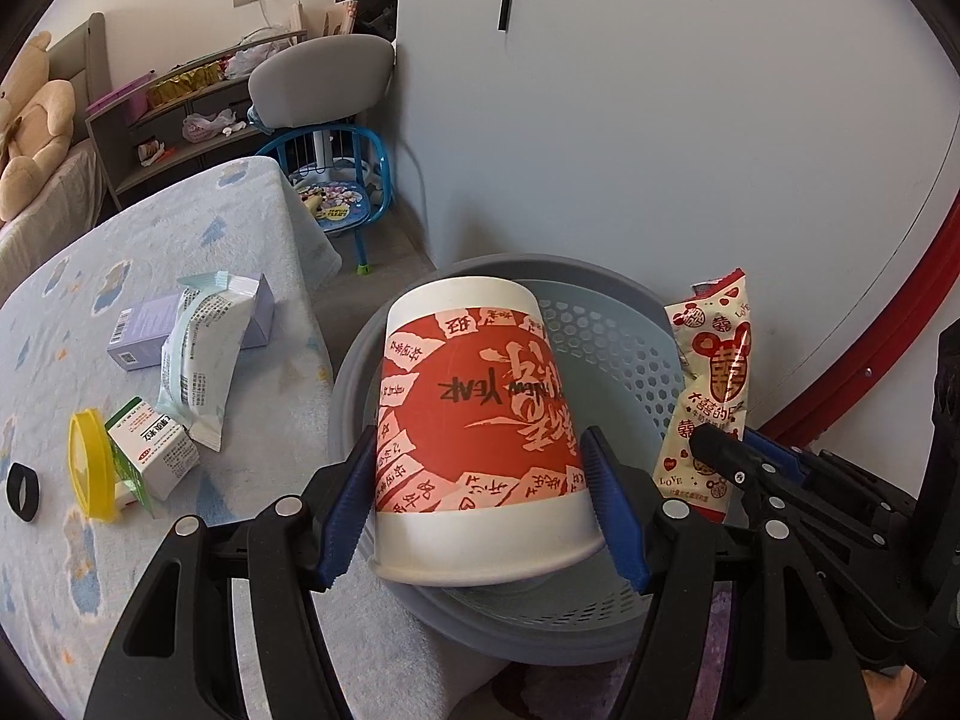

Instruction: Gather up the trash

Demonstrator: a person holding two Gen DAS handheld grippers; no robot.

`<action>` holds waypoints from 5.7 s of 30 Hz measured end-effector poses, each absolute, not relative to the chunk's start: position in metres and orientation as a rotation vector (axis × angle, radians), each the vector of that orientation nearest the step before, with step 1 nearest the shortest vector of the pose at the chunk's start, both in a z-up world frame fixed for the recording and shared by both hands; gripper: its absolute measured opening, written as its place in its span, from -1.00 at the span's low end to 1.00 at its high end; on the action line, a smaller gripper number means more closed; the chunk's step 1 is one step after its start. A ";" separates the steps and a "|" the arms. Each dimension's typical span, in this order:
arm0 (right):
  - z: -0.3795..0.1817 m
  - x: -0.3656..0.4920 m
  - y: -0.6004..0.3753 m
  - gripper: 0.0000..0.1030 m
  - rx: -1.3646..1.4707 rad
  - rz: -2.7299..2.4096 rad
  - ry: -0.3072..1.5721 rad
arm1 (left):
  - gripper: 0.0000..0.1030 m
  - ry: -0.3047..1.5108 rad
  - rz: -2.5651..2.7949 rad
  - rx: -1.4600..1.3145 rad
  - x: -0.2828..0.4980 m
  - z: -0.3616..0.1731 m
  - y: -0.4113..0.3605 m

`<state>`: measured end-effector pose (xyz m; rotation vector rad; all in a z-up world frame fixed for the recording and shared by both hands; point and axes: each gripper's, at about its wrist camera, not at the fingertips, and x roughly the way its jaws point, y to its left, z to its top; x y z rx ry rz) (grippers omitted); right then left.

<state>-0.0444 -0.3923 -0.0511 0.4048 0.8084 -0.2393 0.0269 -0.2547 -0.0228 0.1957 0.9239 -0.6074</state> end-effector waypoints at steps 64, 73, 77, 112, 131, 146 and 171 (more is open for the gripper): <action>-0.039 -0.040 -0.359 0.55 0.296 -0.258 0.774 | 0.43 0.836 -0.354 0.053 0.033 0.000 -0.121; -0.028 -0.023 -0.305 0.58 0.263 -0.161 0.750 | 0.43 0.842 -0.273 0.008 0.037 -0.009 -0.066; -0.022 -0.013 -0.277 0.58 0.250 -0.106 0.746 | 0.43 0.848 -0.236 -0.015 0.039 -0.014 -0.041; -0.020 0.059 -0.157 0.60 0.154 0.124 0.753 | 0.43 0.868 -0.096 -0.102 0.052 -0.042 0.066; -0.027 0.090 -0.132 0.60 0.120 0.175 0.784 | 0.43 0.879 -0.077 -0.112 0.062 -0.052 0.079; -0.044 0.111 -0.122 0.60 0.075 0.170 0.837 | 0.43 0.901 -0.083 -0.141 0.066 -0.062 0.084; -0.066 0.134 -0.132 0.46 -0.038 0.119 0.893 | 0.43 0.916 -0.089 -0.150 0.066 -0.066 0.084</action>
